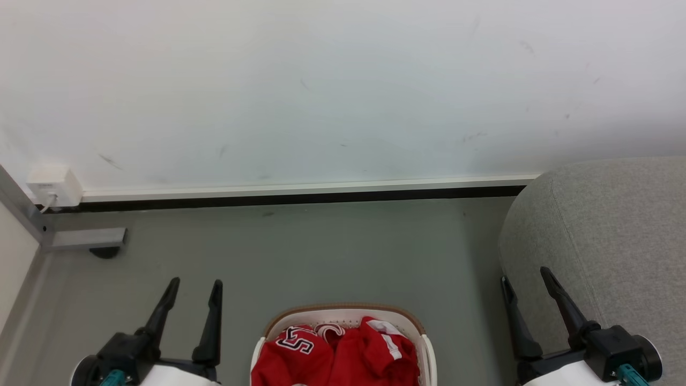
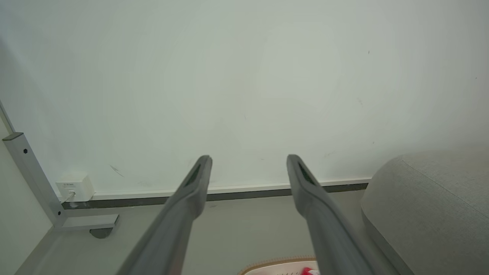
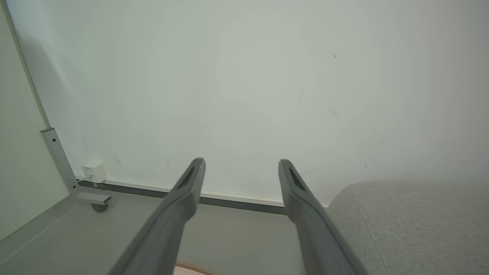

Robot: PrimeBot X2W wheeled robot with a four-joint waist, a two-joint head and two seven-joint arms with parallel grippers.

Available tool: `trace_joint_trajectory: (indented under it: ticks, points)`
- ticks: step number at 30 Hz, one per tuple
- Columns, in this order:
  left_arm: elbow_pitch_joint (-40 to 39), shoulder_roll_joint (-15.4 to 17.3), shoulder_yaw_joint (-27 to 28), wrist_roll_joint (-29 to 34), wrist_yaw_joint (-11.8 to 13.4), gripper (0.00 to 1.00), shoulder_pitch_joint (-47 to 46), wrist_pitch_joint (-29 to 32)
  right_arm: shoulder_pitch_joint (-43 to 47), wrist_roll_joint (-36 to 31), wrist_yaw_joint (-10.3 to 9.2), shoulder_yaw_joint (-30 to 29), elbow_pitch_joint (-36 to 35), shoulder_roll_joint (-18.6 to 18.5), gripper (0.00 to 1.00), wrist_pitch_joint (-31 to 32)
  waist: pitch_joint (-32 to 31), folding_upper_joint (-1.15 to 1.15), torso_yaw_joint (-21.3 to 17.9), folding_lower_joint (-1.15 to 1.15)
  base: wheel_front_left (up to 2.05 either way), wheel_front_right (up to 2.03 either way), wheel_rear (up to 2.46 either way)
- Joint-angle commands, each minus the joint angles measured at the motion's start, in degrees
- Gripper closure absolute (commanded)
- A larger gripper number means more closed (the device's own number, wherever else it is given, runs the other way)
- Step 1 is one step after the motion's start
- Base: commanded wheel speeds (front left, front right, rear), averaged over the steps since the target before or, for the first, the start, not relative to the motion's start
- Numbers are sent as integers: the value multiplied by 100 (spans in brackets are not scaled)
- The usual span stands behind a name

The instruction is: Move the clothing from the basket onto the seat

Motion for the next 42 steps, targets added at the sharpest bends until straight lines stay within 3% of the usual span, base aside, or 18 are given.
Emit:
trace_joint_trajectory:
  ticks: [1, 22, 35, 42]
  points:
    - [12, -6, 18, -50, -11, 0, -39, -6, 21, 23, -12, -23, -18, -35, 0, -4, 6, 0, 2, 0, 0, 0, 0]
    - [134, -70, 143, -198, -14, 0, -66, -6, -5, 119, -12, -22, -72, -35, 0, -4, 33, 0, -89, 0, 0, 0, 0]
    - [245, 45, 47, -289, -14, 0, -206, -5, -89, 502, -12, -165, -275, -33, 0, -3, 432, 0, -567, 0, 0, 0, 0]
    - [653, 233, -307, -463, -14, 0, -403, -5, -170, 649, -12, -256, -403, -32, 0, -3, 696, 0, -913, 0, 0, 0, 0]
